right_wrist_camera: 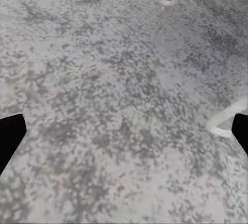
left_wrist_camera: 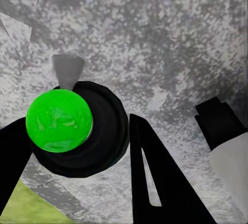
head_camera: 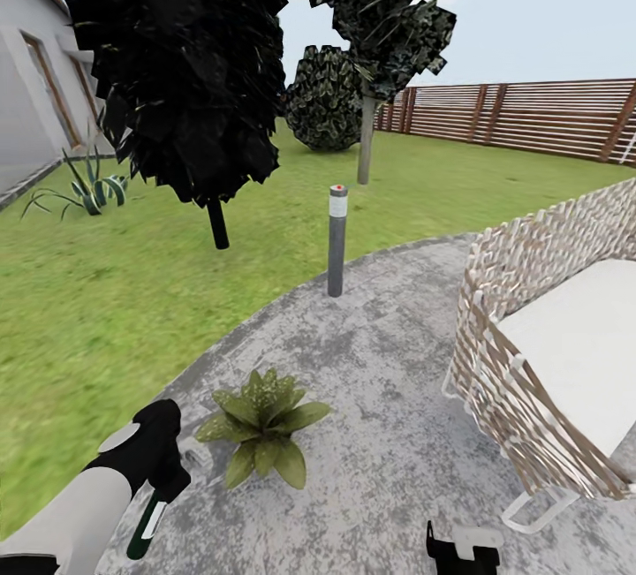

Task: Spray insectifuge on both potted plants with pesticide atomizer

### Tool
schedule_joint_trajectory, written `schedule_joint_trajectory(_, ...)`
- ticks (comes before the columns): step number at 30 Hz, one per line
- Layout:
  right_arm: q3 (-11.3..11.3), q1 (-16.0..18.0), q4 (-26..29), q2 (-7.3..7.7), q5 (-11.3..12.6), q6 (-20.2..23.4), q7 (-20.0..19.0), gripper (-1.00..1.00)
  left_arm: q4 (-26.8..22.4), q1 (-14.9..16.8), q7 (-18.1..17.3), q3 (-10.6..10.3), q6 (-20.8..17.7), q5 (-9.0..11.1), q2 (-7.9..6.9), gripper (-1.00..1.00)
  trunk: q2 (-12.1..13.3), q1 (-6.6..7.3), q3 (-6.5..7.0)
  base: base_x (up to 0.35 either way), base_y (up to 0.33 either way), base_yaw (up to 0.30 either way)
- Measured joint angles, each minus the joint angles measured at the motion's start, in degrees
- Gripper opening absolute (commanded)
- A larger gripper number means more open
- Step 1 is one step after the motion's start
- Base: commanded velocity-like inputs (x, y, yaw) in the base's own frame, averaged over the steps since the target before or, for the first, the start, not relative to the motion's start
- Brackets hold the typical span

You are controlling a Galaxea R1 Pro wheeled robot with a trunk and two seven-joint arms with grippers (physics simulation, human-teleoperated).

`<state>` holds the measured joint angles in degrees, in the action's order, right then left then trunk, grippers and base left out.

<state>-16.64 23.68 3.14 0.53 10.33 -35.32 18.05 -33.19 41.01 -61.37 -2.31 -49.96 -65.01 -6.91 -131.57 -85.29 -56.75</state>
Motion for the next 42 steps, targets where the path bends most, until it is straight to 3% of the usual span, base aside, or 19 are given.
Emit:
schedule_joint_trajectory(4,0.0,0.0,0.0,-0.01,0.0,0.0,0.0,1.0,0.2,0.0,-0.8,-0.1,-0.1,0.2,0.17,-1.0,0.0,-0.01,0.0,0.018,-0.032,0.044)
schedule_joint_trajectory(9,0.0,-0.1,0.0,-0.01,0.0,0.0,0.0,1.0,0.2,0.3,-5.2,-0.7,0.0,-0.2,0.19,-1.0,0.0,-0.02,0.0,0.001,-0.002,0.002)
schedule_joint_trajectory(20,0.0,0.0,0.0,0.07,0.0,0.0,0.0,1.0,0.3,-0.1,-5.4,-1.4,0.4,-1.0,1.2,-1.0,0.0,-0.02,0.0,0.0,0.0,0.0)
schedule_joint_trajectory(22,0.0,-0.1,0.0,0.1,-0.1,0.0,0.0,1.0,0.2,0.2,-5.6,-2.6,0.0,-0.8,1.98,-1.0,0.0,-0.02,0.0,0.0,0.0,0.0)
schedule_joint_trajectory(28,0.0,0.0,0.0,0.12,-0.2,0.0,0.0,1.0,-0.1,0.9,-5.7,-3.1,-0.1,-1.1,4.55,-1.0,0.0,-0.02,0.0,0.0,0.0,0.0)
schedule_joint_trajectory(31,0.0,0.0,0.0,0.1,-0.2,0.0,0.0,1.0,0.1,0.8,-5.6,-3.3,-0.1,-1.4,4.41,-1.0,0.0,-0.02,0.0,0.0,0.0,0.0)
schedule_joint_trajectory(35,0.0,0.0,0.0,0.08,-0.2,0.0,0.0,1.0,0.3,0.1,-5.6,-3.3,0.1,-3.3,3.58,-1.0,0.0,-0.02,0.0,0.0,0.0,0.0)
schedule_joint_trajectory(39,0.0,0.0,0.0,0.08,-0.2,0.0,0.0,1.0,0.4,-0.1,-5.6,-3.0,0.4,-3.6,1.23,-1.0,0.0,-0.02,0.0,0.0,0.0,0.0)
schedule_joint_trajectory(42,0.0,0.0,0.0,0.08,-0.2,0.0,0.0,1.0,1.2,-0.2,-5.3,-2.8,0.4,-3.4,0.91,-1.0,0.0,-0.02,0.0,0.02,0.0,0.0)
